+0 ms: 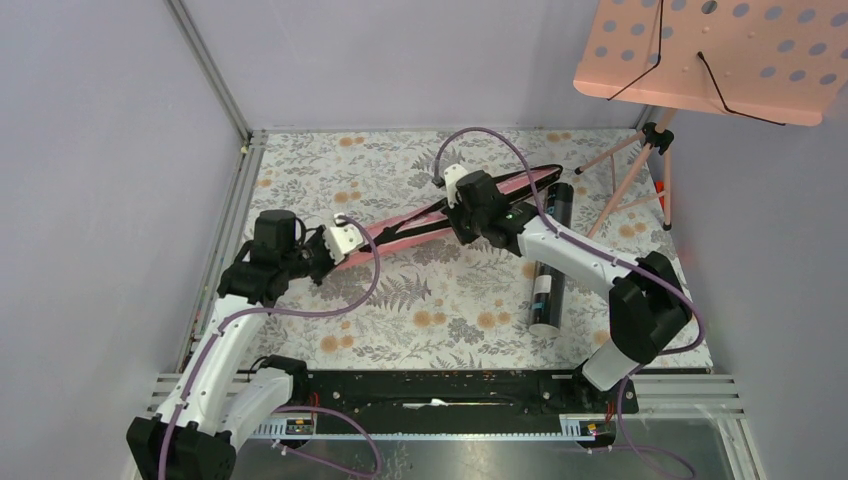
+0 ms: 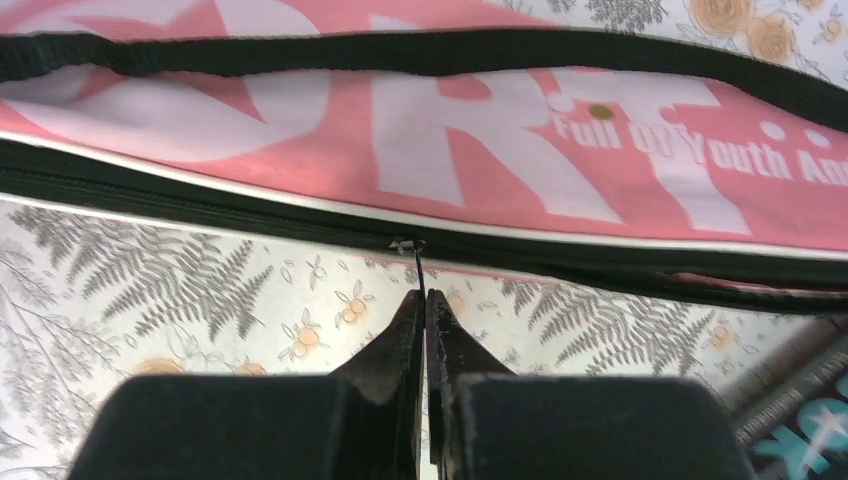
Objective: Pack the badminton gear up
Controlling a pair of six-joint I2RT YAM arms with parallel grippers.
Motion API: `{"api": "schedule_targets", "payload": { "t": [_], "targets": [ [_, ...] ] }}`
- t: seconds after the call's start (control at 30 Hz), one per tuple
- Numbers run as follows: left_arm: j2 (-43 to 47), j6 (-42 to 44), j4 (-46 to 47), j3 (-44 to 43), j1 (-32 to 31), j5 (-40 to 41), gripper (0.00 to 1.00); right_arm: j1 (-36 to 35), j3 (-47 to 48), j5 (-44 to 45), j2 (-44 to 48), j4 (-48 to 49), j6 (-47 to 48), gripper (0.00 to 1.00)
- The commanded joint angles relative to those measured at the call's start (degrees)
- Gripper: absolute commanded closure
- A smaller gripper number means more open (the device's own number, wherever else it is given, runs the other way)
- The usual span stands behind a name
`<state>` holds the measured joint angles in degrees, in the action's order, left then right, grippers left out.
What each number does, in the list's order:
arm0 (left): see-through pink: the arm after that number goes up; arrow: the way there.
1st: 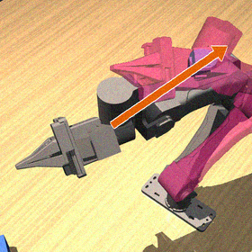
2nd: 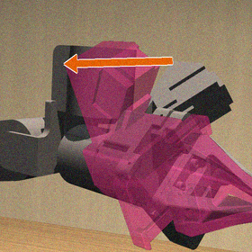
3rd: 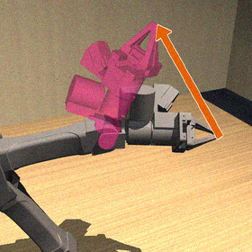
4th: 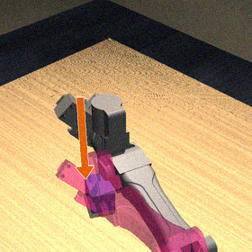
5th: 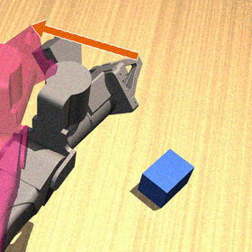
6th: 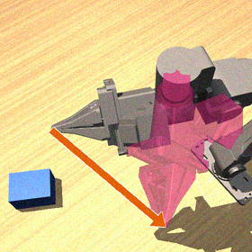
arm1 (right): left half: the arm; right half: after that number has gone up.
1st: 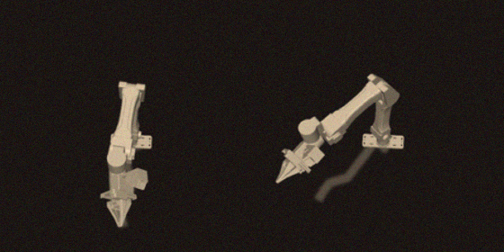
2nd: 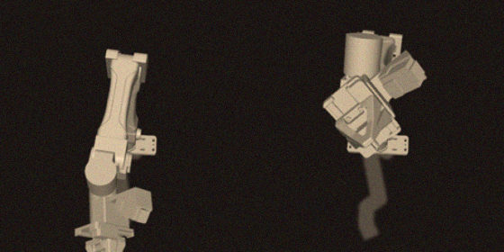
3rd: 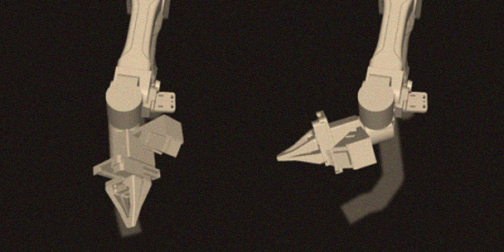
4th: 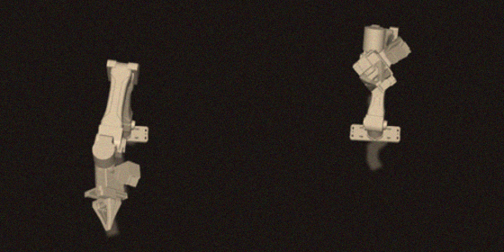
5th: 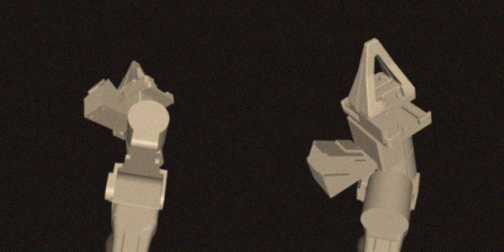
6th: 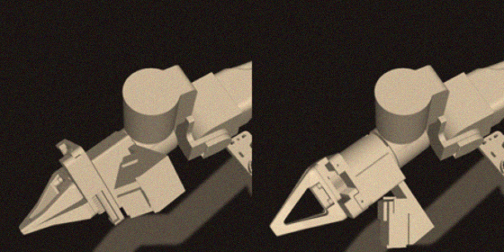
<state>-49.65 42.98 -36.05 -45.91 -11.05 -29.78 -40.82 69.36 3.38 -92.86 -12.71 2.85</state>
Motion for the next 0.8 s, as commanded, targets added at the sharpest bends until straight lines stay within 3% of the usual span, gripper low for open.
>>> {"api": "schedule_targets", "payload": {
  "t": [0.0, 0.33, 0.57, 0.77],
  "targets": [
    [0.7, 8.2, -8.4, -2.8, 1.4, -1.6, 1.00, 0.1, 0.0, 4.2, 4.2, -2.2, 5.5, 1.00],
    [0.8, 15.3, -13.7, -7.5, 8.2, -1.5, 1.00, 13.7, 7.8, 21.0, -8.5, -5.0, 10.1, 1.00],
    [-1.2, 23.8, -21.8, -10.8, 16.4, -4.1, 1.00, 24.7, 22.2, 21.2, -22.0, -8.7, 15.4, 1.00],
    [-2.8, 28.7, -25.1, -11.4, 17.7, -4.5, 1.00, 32.0, 33.7, 24.8, -32.1, -8.9, 17.6, 1.00]
  ]
}}
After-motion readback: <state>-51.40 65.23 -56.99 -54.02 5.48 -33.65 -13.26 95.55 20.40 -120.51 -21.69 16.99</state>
